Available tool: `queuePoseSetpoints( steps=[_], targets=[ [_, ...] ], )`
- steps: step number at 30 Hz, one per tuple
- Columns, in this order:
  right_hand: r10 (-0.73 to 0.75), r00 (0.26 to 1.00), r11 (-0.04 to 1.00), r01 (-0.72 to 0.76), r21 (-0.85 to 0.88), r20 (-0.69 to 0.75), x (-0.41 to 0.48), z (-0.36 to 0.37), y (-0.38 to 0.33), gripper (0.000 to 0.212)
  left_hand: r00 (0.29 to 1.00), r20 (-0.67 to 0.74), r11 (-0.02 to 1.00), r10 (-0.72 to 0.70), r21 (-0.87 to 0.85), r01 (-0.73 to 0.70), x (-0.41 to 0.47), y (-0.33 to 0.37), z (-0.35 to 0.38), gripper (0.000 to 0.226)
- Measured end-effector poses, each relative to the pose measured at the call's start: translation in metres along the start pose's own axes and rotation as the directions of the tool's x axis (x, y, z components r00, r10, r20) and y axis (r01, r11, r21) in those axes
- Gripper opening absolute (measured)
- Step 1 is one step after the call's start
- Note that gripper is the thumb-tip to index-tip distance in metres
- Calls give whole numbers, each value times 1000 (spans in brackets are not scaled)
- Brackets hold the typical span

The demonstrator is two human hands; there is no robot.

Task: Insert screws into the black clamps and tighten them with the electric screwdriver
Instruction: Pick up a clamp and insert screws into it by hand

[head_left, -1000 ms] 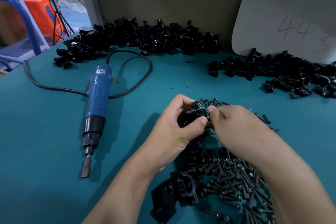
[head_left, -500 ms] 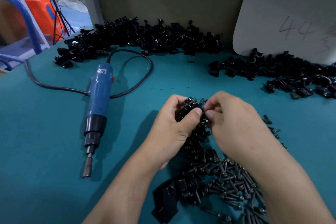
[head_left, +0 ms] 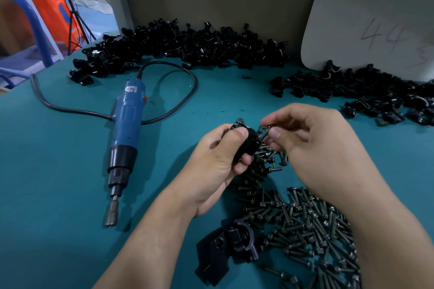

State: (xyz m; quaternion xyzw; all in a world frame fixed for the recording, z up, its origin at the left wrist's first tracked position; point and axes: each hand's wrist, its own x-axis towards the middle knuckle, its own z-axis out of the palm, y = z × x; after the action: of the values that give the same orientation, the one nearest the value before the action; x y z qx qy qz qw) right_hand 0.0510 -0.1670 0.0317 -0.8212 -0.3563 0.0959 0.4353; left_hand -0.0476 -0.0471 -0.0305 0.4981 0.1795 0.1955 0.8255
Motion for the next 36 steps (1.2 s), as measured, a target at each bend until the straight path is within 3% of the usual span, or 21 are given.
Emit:
queuePoseSetpoints(
  steps=[29,36],
  targets=[
    [-50,993,999,51,-3,107,-1,-8,4,18,996,70,997,-62,-30,65,-1,1,-4,10],
    [-40,994,986,57,-158,106,-1,-8,4,15,993,81,996,-91,-7,91,-2,1,-2,9]
  ],
)
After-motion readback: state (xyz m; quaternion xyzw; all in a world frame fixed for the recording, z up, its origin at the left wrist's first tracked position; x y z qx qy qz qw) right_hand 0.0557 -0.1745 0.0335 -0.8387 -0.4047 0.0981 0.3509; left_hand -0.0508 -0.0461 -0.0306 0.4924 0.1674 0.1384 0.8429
